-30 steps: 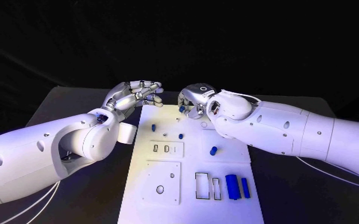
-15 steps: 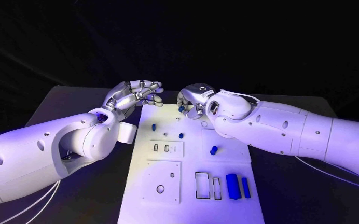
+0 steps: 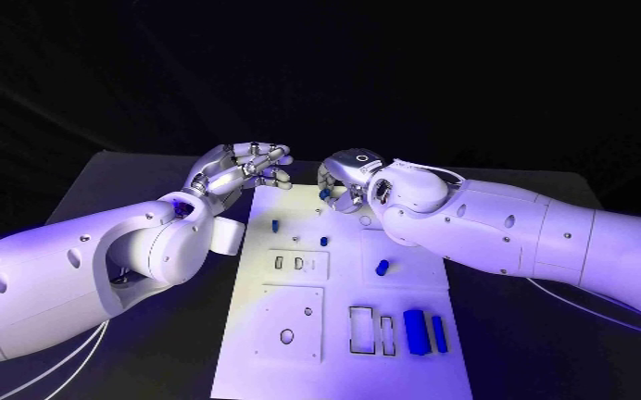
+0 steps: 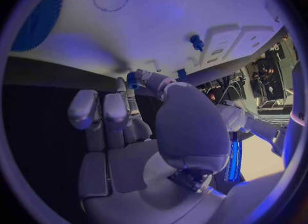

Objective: Assemble the parts on the task board

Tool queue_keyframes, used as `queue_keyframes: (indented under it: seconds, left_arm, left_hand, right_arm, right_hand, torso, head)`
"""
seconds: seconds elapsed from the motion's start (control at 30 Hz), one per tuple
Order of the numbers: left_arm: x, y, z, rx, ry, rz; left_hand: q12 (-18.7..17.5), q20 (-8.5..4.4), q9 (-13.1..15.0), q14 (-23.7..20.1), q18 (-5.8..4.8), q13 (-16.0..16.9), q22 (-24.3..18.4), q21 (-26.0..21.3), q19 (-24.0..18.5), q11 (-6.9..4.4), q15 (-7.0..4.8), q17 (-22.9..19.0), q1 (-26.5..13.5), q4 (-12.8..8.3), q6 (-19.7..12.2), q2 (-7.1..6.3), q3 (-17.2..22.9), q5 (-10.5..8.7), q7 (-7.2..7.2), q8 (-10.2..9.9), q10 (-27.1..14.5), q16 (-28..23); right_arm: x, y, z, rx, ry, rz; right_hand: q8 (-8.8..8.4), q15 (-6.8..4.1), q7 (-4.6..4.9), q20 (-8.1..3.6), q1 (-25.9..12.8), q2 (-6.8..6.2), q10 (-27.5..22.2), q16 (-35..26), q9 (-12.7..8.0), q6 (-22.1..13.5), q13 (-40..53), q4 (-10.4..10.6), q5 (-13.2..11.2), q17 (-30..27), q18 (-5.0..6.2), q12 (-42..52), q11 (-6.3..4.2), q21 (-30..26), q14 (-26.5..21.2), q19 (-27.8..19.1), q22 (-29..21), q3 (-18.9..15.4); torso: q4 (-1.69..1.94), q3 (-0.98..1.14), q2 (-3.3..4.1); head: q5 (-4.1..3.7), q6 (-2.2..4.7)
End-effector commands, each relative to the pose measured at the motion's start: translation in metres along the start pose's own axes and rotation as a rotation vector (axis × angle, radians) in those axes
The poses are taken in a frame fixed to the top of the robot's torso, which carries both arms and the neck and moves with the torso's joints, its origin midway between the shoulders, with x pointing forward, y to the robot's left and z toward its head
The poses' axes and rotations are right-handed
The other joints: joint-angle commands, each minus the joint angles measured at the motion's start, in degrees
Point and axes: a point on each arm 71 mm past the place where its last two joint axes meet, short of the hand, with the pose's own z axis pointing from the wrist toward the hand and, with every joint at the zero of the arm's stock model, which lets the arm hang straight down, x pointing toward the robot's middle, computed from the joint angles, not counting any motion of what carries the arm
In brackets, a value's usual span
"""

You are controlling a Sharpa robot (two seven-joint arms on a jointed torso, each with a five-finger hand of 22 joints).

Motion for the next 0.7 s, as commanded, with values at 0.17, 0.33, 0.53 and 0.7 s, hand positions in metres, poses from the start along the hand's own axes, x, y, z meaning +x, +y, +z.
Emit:
queue_keyframes:
  seconds: [0.17,0.33,0.53,0.7]
  left_arm:
    - [0.0025,-0.0013,0.0006,0.009,0.024,-0.003]
    - [0.0019,-0.0013,0.0005,0.009,0.023,-0.002]
    - [0.0013,-0.0013,0.0005,0.009,0.022,-0.002]
    - [0.0017,-0.0013,0.0006,0.009,0.023,-0.002]
  left_hand:
    - [-0.3,-0.01,0.1,-0.5,0.54,0.0,0.0,0.2,-0.4,0.23,0.07,0.0,0.2,-0.2,-0.3,0.06,0.1,0.13,1.75,-0.2,-0.4,0.3]
    - [-0.3,-0.01,0.1,-0.5,0.54,0.0,0.0,0.2,-0.4,0.23,0.07,0.0,0.2,-0.2,-0.3,0.06,0.1,0.13,1.75,-0.2,-0.4,0.3]
    - [-0.3,-0.01,0.1,-0.5,0.54,0.0,0.0,0.2,-0.4,0.23,0.07,0.0,0.2,-0.2,-0.3,0.06,0.1,0.13,1.75,-0.2,-0.4,0.3]
    - [-0.3,-0.01,0.1,-0.5,0.54,0.0,0.0,0.2,-0.4,0.23,0.07,0.0,0.2,-0.2,-0.3,0.06,0.1,0.13,1.75,-0.2,-0.4,0.3]
  right_arm:
    - [0.0007,0.0006,-0.0012,-0.003,0.008,0.000]
    - [0.0002,-0.0003,-0.0027,-0.003,0.002,0.002]
    - [-0.0002,-0.0005,-0.0042,-0.005,-0.002,0.004]
    - [-0.0006,-0.0024,-0.0071,-0.002,-0.005,0.006]
  right_hand:
    - [-0.67,0.30,0.09,0.44,-0.1,-1.34,-0.7,-0.2,0.0,-0.7,-0.2,-0.2,0.1,-0.3,-0.43,-0.2,-0.07,-0.5,-0.1,-0.4,-0.3,-0.6]
    - [-1.03,0.34,0.11,0.50,-0.1,-1.69,-0.8,-0.1,0.0,-1.1,-0.3,-0.2,0.1,-0.4,-0.41,0.0,-0.06,-0.5,-0.1,-0.5,-0.2,-0.9]
    - [-1.40,0.35,0.13,0.54,-0.2,-2.05,-0.9,-0.1,0.0,-1.4,-0.3,-0.2,0.2,-0.6,-0.40,0.2,-0.06,-0.6,-0.2,-0.5,-0.2,-1.3]
    - [-1.94,0.38,0.19,0.58,-0.2,-2.53,-1.1,-0.1,0.0,-2.0,-0.4,-0.2,0.3,-0.7,-0.36,0.3,-0.03,-0.8,-0.3,-0.6,-0.3,-1.9]
  torso:
    - [-0.05,0.04,0.03]
    - [-0.01,0.03,0.06]
    - [-0.05,0.03,0.06]
    - [0.06,0.03,0.14]
  head:
    - [0.04,0.04]
    - [0.06,0.07]
    - [0.03,0.17]
    - [-0.03,0.08]
